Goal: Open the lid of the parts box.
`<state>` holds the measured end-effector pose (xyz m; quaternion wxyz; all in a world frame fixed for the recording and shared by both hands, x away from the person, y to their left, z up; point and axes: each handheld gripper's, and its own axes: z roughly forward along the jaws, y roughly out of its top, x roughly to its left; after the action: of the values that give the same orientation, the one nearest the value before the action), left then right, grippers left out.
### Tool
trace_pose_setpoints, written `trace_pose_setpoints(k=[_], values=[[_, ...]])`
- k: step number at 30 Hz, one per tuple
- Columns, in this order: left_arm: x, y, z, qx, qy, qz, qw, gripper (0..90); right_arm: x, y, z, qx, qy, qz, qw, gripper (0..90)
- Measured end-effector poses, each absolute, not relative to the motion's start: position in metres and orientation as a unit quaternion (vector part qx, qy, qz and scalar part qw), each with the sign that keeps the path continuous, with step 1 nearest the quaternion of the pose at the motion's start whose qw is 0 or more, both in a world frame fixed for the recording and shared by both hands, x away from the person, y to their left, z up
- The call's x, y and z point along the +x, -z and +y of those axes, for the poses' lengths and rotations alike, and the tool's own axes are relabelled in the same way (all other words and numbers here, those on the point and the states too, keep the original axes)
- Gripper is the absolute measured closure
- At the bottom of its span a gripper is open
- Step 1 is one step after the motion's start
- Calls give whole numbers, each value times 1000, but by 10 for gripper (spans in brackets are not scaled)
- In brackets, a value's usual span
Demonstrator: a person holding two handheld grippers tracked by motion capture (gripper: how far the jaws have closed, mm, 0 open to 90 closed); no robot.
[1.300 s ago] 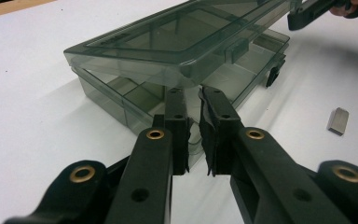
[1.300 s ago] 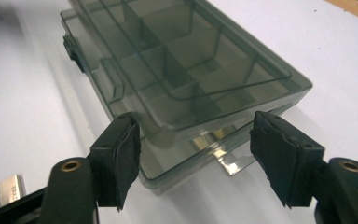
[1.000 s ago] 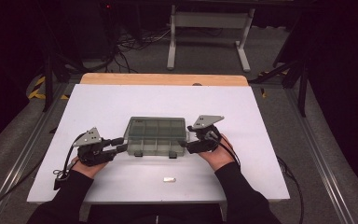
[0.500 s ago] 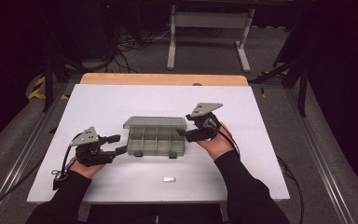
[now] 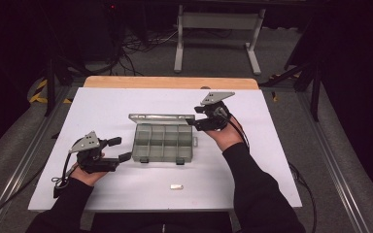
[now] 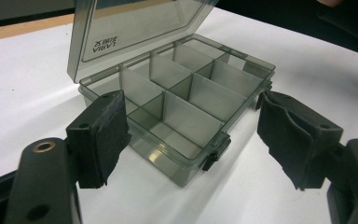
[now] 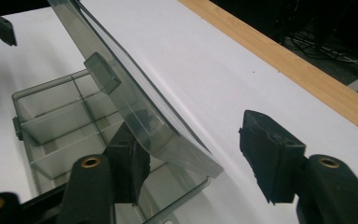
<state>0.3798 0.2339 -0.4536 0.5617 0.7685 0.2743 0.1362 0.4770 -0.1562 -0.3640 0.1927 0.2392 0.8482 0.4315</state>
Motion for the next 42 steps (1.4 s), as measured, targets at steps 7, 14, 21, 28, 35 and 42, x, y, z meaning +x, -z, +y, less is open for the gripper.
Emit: trace_pose_setpoints(k=[7,14,21,28,35,42], values=[[379,453,235,765,-135,276,567,239,489,364,-154,246,-432,846,193,494],[379,452,237,763,-145,275,567,222,501,369,-152,258,-425,845,198,551],[378,452,239,755,-144,279,576,194,512,374,-153,273,-425,839,202,599],[379,453,241,748,-161,290,575,139,518,376,-152,278,-424,838,203,618],[377,452,245,739,-159,292,586,128,529,381,-152,289,-421,836,199,637],[376,453,248,739,-164,291,585,126,538,387,-151,295,-429,832,189,673]])
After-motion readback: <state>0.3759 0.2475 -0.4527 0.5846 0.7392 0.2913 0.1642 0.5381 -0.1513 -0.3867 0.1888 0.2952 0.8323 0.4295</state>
